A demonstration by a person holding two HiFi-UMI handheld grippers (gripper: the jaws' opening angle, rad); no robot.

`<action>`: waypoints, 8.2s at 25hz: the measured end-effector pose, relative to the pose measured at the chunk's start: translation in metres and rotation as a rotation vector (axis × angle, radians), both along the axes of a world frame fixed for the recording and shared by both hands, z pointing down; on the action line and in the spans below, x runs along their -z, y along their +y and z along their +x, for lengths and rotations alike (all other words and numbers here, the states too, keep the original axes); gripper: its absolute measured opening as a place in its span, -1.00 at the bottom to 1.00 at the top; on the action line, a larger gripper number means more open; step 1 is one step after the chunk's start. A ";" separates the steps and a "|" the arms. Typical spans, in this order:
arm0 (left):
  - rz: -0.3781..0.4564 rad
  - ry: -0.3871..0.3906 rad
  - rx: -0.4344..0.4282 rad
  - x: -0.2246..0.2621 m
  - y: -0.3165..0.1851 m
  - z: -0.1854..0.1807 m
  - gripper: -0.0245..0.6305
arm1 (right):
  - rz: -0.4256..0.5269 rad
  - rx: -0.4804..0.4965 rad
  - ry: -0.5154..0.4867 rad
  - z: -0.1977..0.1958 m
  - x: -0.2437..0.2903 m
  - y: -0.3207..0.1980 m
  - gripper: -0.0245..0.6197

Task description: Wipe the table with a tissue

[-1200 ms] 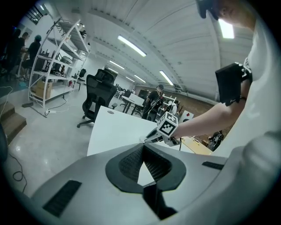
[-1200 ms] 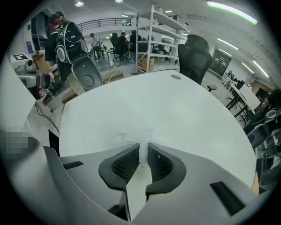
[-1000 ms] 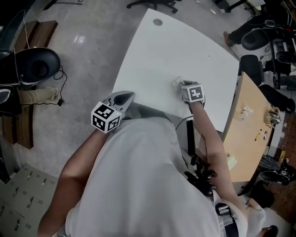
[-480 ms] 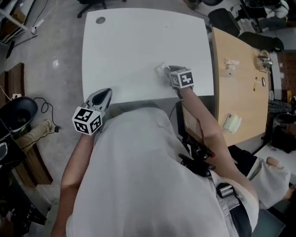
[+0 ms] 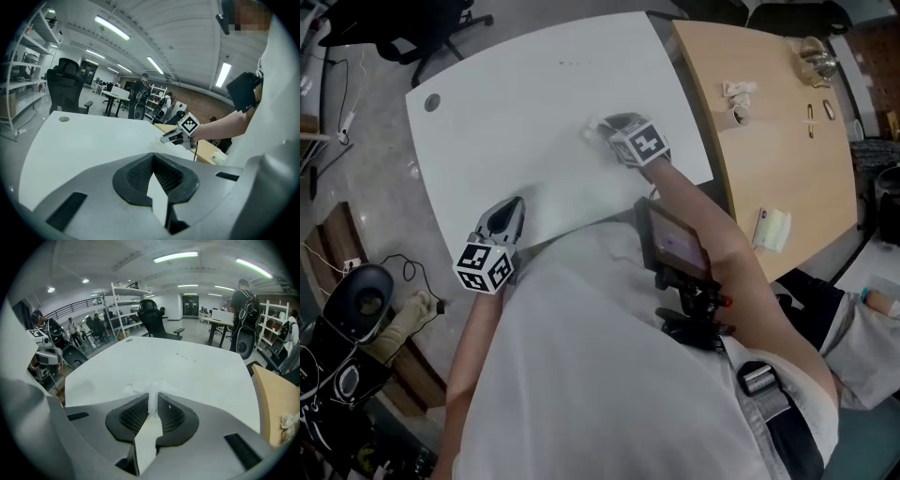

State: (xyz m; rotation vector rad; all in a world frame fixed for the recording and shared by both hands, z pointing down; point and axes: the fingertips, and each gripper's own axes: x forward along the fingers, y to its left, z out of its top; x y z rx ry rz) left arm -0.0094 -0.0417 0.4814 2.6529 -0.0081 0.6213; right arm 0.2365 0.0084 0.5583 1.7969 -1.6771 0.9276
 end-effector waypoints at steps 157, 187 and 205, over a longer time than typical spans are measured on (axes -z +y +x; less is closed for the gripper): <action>-0.039 -0.133 0.286 -0.010 0.049 0.049 -0.91 | 0.028 0.817 0.472 0.003 -0.052 -0.060 -0.76; 0.007 0.053 0.031 0.003 0.019 -0.010 -0.91 | 0.426 0.052 -0.258 -0.104 0.070 0.045 -0.76; 0.009 0.083 -0.058 0.010 0.047 -0.021 -0.91 | 0.462 -0.009 -0.163 -0.135 0.092 0.075 -0.76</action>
